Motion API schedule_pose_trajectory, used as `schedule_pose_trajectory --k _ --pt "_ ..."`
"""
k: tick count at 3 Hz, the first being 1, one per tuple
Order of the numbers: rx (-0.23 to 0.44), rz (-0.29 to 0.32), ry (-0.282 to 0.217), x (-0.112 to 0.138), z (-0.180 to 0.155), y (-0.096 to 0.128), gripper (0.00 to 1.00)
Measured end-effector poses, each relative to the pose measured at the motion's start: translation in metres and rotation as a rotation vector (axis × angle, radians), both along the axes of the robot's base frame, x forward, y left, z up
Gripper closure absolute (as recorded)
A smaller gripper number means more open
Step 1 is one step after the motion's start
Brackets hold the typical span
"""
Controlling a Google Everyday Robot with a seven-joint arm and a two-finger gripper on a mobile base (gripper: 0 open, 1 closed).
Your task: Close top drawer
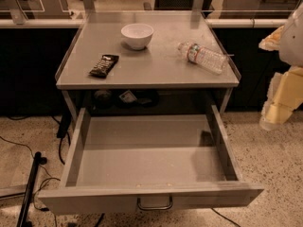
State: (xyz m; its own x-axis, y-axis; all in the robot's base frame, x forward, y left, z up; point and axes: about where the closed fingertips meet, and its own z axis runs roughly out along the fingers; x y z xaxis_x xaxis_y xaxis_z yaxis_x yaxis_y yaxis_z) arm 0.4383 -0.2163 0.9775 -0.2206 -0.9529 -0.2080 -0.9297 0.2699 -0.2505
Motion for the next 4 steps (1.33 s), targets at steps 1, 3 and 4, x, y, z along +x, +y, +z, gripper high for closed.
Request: schedule_pose_trajectory --k 1,3,4 --pt "0.002 -0.001 -0.005 -0.002 -0.001 0.0 0.0" --pt "0.101 0.032 -0.019 -0.037 -0.045 -0.004 0.0" --pt "0.189 0.043 -0.028 -0.046 -0.082 0.013 0.18"
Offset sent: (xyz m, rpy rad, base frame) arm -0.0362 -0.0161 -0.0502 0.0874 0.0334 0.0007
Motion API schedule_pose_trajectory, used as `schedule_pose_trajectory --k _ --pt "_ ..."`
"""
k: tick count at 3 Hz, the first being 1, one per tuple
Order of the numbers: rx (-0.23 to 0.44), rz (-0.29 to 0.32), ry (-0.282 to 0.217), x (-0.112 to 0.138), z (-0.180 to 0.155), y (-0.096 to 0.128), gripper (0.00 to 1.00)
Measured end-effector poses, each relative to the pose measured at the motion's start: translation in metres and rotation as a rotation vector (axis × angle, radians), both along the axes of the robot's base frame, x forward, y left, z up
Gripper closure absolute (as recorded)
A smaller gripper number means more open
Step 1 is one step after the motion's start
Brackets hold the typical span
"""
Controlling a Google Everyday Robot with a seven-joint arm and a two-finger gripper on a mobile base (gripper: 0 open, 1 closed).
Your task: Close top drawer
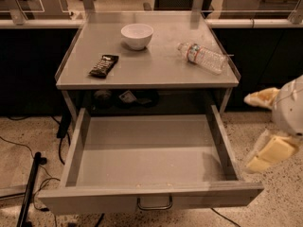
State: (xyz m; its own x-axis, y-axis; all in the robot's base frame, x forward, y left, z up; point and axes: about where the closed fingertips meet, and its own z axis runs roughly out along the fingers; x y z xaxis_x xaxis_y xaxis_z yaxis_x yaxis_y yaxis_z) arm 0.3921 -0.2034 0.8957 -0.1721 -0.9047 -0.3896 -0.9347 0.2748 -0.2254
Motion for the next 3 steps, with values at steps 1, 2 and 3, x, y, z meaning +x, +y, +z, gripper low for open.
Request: schedule_pose_trajectory --k 1,2,3 --pt "0.045 0.023 0.027 -0.002 -0.033 0.036 0.41" --pt "0.044 -0.018 0.123 -0.005 -0.089 0.078 0.73" --pt "0.053 -0.049 0.135 -0.006 -0.088 0.077 0.96"
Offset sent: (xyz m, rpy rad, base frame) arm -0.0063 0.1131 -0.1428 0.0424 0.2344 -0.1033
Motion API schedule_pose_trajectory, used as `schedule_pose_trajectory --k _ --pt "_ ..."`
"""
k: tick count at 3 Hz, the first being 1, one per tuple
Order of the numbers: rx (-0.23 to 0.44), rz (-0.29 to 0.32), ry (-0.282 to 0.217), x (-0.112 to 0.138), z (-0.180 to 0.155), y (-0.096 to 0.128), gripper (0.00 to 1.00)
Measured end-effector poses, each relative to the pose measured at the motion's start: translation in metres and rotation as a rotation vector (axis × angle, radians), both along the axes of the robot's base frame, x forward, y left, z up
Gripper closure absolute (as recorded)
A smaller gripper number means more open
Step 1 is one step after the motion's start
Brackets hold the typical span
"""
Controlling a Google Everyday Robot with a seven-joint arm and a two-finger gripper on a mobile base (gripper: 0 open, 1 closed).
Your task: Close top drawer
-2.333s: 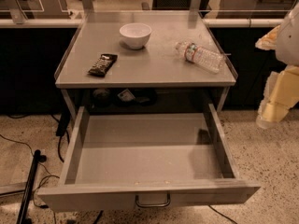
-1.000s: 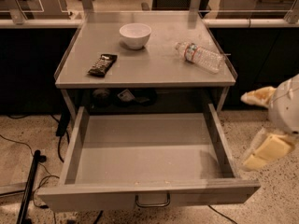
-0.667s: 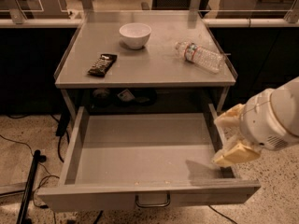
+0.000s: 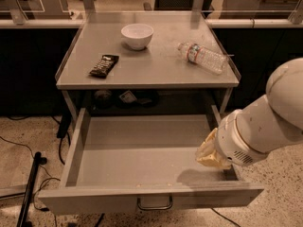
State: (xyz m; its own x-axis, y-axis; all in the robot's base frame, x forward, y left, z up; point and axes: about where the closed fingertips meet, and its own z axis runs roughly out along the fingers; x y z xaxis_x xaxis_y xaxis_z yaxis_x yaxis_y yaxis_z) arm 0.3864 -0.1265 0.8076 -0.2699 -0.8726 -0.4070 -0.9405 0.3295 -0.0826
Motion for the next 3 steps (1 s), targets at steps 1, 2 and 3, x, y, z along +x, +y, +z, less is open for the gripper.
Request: schedule_pose_trajectory --k 1,2,3 --pt "-0.006 -0.001 0.034 -0.008 -0.016 -0.006 1.0" --pt "0.037 -0.03 0.088 -0.024 -0.05 -0.024 1.0" --pt "0.1 -0.047 0.128 -0.038 -0.083 -0.037 1.0"
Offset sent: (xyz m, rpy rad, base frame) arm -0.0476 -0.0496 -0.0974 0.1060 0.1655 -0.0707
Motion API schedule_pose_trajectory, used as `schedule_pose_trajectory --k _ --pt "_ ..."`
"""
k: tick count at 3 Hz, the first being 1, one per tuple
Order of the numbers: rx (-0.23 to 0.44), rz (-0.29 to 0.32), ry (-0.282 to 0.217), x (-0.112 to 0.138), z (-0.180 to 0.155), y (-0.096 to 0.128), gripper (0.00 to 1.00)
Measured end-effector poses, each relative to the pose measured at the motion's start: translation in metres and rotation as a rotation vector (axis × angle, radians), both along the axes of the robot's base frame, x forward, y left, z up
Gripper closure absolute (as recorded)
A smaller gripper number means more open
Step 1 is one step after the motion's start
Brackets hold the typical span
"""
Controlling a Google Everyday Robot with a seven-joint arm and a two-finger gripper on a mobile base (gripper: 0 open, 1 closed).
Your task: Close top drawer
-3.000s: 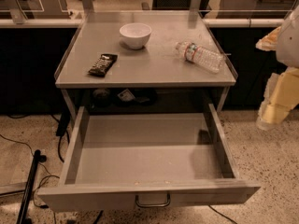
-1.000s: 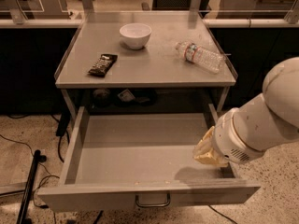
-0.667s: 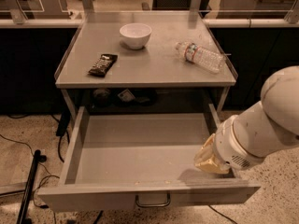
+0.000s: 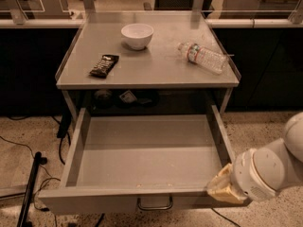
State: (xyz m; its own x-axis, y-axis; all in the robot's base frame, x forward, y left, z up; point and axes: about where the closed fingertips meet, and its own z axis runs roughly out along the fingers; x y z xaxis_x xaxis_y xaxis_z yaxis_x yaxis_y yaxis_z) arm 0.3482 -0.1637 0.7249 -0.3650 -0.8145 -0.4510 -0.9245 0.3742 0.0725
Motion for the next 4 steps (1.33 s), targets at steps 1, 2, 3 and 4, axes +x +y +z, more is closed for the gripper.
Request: schedule_pose_trajectory --k 1,2,3,4 --pt "0.074 0.038 0.043 -0.015 -0.03 -0.002 1.0" --pt "0.104 0.111 0.09 -0.031 -0.059 0.004 1.0" --pt "0.106 0.116 0.091 -0.032 -0.061 0.005 0.82" --pt "0.106 0.116 0.091 -0.032 -0.061 0.005 0.58"
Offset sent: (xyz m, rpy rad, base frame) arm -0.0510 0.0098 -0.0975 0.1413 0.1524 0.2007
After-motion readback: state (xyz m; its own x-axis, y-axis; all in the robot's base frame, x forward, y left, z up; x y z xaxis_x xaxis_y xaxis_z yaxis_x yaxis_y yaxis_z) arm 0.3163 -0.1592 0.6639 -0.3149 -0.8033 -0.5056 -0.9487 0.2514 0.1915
